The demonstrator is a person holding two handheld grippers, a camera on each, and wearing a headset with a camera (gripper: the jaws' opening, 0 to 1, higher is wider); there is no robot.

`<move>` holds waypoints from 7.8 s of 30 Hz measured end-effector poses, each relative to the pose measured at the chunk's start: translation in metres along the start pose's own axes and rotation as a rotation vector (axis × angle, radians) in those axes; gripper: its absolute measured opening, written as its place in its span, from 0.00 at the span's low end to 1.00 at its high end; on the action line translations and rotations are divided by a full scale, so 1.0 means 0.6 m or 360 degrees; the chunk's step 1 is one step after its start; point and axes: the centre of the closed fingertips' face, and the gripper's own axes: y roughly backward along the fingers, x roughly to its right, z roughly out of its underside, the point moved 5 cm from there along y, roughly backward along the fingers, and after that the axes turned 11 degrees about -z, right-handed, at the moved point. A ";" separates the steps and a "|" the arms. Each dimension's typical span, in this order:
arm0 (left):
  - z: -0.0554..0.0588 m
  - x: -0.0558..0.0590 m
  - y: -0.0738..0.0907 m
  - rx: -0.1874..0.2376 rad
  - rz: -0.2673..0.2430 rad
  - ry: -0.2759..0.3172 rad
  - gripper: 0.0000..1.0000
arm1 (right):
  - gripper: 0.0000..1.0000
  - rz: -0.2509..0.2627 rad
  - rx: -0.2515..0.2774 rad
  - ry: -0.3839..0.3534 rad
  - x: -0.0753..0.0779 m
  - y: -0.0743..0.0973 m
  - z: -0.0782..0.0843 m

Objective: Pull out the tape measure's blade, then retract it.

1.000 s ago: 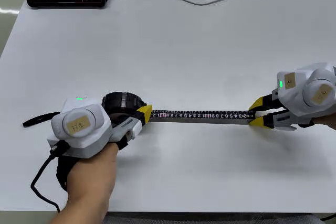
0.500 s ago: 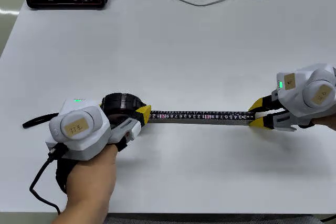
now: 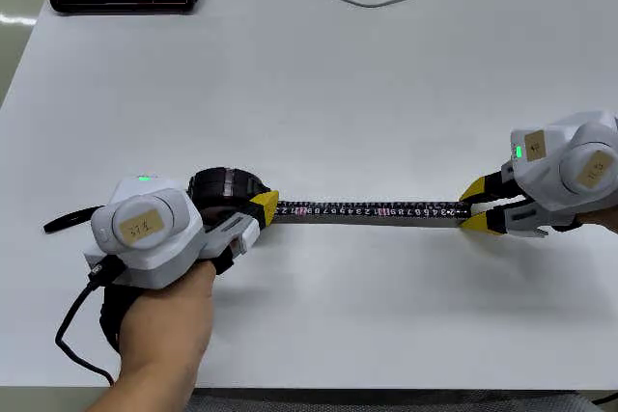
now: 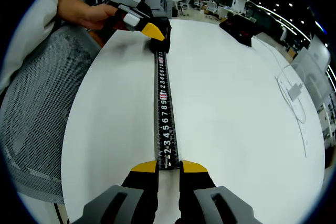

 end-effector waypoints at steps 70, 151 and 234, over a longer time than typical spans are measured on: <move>0.000 -0.007 0.001 -0.0029 0.0052 0.0104 0.59 | 0.10 -0.0083 0.0163 0.0053 0.021 -0.058 -0.112; -0.001 -0.007 0.001 -0.0039 0.0071 0.0142 0.59 | 0.11 -0.0238 0.0393 0.0100 0.035 -0.148 -0.246; -0.010 -0.013 0.000 -0.0006 0.0048 0.0051 0.70 | 0.34 -0.0141 0.0563 -0.0013 0.031 -0.172 -0.301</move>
